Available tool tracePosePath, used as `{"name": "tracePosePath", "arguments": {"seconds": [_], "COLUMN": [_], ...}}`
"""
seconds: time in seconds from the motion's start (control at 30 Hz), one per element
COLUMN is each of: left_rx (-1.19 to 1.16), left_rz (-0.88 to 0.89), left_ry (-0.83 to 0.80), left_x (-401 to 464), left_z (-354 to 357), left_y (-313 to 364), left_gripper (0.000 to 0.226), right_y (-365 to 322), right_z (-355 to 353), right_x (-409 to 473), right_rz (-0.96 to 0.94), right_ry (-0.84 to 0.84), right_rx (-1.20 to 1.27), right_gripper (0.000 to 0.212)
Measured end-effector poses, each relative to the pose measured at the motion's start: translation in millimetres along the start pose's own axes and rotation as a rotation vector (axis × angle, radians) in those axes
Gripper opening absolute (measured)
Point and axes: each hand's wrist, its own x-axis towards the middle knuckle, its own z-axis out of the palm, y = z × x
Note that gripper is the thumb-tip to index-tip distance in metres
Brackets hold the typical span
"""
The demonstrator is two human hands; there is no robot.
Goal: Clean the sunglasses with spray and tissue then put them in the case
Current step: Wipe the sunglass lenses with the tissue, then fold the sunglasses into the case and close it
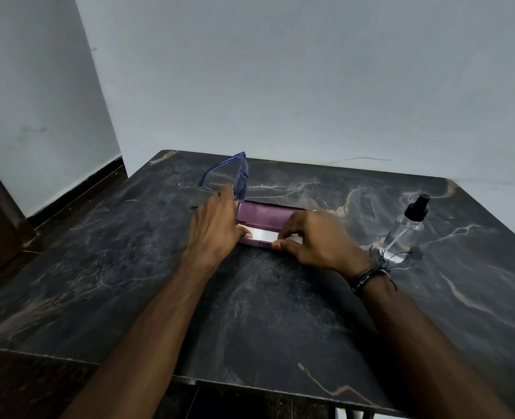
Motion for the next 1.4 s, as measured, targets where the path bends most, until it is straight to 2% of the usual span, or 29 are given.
{"name": "tracePosePath", "arguments": {"seconds": [0.37, 0.67, 0.8, 0.87, 0.97, 1.07, 1.2, 1.3, 1.4], "left_rx": [-0.014, -0.179, -0.348, -0.451, -0.637, -0.724, -0.723, -0.653, -0.581], "left_rz": [0.001, 0.166, 0.334, 0.383, 0.426, 0.46, 0.526, 0.589, 0.654], "left_ry": [0.019, 0.29, 0.397, 0.367, 0.286, 0.229, 0.157, 0.153, 0.225], "left_x": [4.1, -0.5, -0.6, -0.1, -1.2, -2.6, -5.5, -6.6, -5.5], "left_z": [7.4, 0.1, 3.7, 7.9, 12.3, 14.8, 13.7, 10.3, 8.9], "left_y": [-7.1, 1.9, -0.8, -1.5, 2.0, 5.1, 7.7, 10.7, 9.3], "left_gripper": [0.07, 0.049, 0.065, 0.072, 0.073, 0.076, 0.082, 0.073, 0.057], "right_y": [6.7, -2.0, -1.0, 0.0, 1.3, 3.9, 5.4, 9.6, 14.5], "right_z": [1.4, -7.5, -15.5, -19.4, -24.6, -30.7, -37.4, -37.3, -37.8], "right_x": [-0.9, -5.7, -5.7, -4.5, -3.4, -4.8, -5.6, -5.5, -6.9], "right_rz": [0.027, 0.107, 0.229, 0.295, 0.388, 0.473, 0.538, 0.54, 0.519], "right_ry": [-0.102, 0.118, 0.362, 0.488, 0.574, 0.555, 0.483, 0.445, 0.42], "right_rx": [0.026, 0.153, 0.471, 0.674, 0.912, 1.176, 1.363, 1.392, 1.394], "right_gripper": [0.026, 0.03, 0.033, 0.034, 0.034, 0.037, 0.049, 0.038, 0.027]}}
